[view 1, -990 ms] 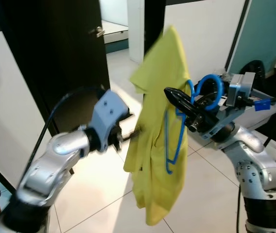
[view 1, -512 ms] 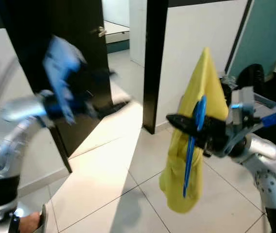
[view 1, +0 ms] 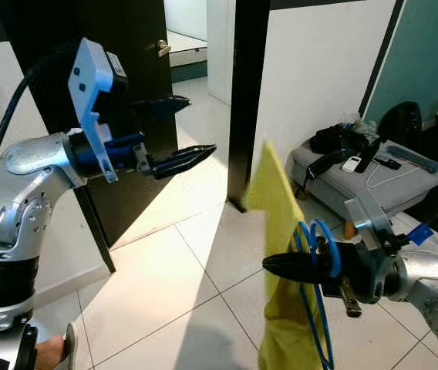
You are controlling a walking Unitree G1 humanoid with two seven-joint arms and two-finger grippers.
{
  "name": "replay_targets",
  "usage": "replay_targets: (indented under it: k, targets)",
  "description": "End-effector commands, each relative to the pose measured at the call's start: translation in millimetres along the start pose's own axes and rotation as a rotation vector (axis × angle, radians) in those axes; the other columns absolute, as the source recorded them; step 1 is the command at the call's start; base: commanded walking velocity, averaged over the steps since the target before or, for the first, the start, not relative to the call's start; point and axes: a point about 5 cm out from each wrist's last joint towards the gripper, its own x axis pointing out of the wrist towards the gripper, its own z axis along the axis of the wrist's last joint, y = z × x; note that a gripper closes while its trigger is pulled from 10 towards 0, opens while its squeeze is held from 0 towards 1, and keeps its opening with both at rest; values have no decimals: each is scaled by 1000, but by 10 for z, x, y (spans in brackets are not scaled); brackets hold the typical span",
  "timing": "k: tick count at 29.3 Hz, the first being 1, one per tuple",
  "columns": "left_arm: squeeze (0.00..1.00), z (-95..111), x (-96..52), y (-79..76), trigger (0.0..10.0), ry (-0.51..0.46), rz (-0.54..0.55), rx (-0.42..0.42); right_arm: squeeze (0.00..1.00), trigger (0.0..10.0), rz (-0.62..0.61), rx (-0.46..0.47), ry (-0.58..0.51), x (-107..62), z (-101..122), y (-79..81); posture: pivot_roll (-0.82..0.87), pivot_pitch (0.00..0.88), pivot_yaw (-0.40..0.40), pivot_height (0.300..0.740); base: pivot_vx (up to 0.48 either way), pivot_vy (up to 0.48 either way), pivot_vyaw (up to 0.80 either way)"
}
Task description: Hang hanger
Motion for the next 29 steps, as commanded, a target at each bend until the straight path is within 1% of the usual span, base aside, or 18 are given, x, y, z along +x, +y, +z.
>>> replay_targets:
  k: [1, 4, 5, 8, 9, 12, 13, 15, 16, 17, 19, 20, 25, 26, 27, 28, 29]
  targets:
    - [1000, 28, 21, -43, 10000, -13, -60, 18, 0, 10000, 57, -21, -13, 6, 88, 56, -74, 0, 3, 740, 0, 0, 0]
    - [1000, 28, 21, -43, 10000, -13, -60, 18, 0, 10000, 57, -21, -13, 6, 88, 56, -74, 0, 3, 740, 0, 0, 0]
    - [592, 34, 35, -107, 10000, 35, -183, 46, 0, 10000, 95, -15, 4, -2, 103, 75, -74, 0, -2, 740, 0, 0, 0]
    - [592, 34, 35, -107, 10000, 35, -183, 46, 0, 10000, 95, -15, 4, -2, 103, 75, -74, 0, -2, 740, 0, 0, 0]
    - [0, -4, 31, -180, 10000, 145, -359, 111, 0, 10000, 143, -15, 14, 16, 132, 94, -62, 0, 8, 740, 0, 0, 0]
    - [0, -4, 31, -180, 10000, 145, -359, 111, 0, 10000, 143, -15, 14, 16, 132, 94, -62, 0, 8, 740, 0, 0, 0]
    - [0, -49, 64, -230, 10000, 239, -524, 178, 0, 10000, 203, -19, 17, 73, 160, 126, -63, 0, 21, 740, 0, 0, 0]
    - [0, -49, 64, -230, 10000, 239, -524, 178, 0, 10000, 203, -19, 17, 73, 160, 126, -63, 0, 21, 740, 0, 0, 0]
    - [0, -104, 65, -280, 10000, 332, -673, 222, 0, 10000, 250, -29, 18, 126, 185, 148, -70, 0, 34, 740, 0, 0, 0]
    - [0, -161, 53, -311, 10000, 408, -772, 247, 0, 10000, 280, -43, 15, 166, 213, 162, -70, 0, 40, 740, 0, 0, 0]
    - [0, -161, 53, -311, 10000, 408, -772, 247, 0, 10000, 280, -43, 15, 166, 213, 162, -70, 0, 40, 740, 0, 0, 0]
    - [0, -191, 44, -329, 10000, 445, -819, 255, 0, 10000, 293, -52, 12, 186, 229, 168, -70, 0, 40, 740, 0, 0, 0]
    - [0, -230, 67, -320, 10000, 459, -814, 260, 0, 10000, 310, -60, 8, 205, 249, 182, -72, 0, 47, 740, 0, 0, 0]
    - [0, -247, 136, -280, 10000, 442, -768, 273, 0, 10000, 330, -66, 2, 233, 264, 206, -74, 0, 49, 740, 0, 0, 0]
    - [0, -247, 136, -280, 10000, 442, -768, 273, 0, 10000, 330, -66, 2, 233, 264, 206, -74, 0, 49, 740, 0, 0, 0]
    - [0, -273, 217, -218, 10000, 438, -716, 283, 0, 10000, 363, -71, -6, 282, 294, 251, -78, 0, 52, 740, 0, 0, 0]
    - [0, -248, 234, -212, 10000, 416, -709, 269, 0, 10000, 370, -72, -7, 294, 300, 262, -80, 0, 54, 740, 0, 0, 0]
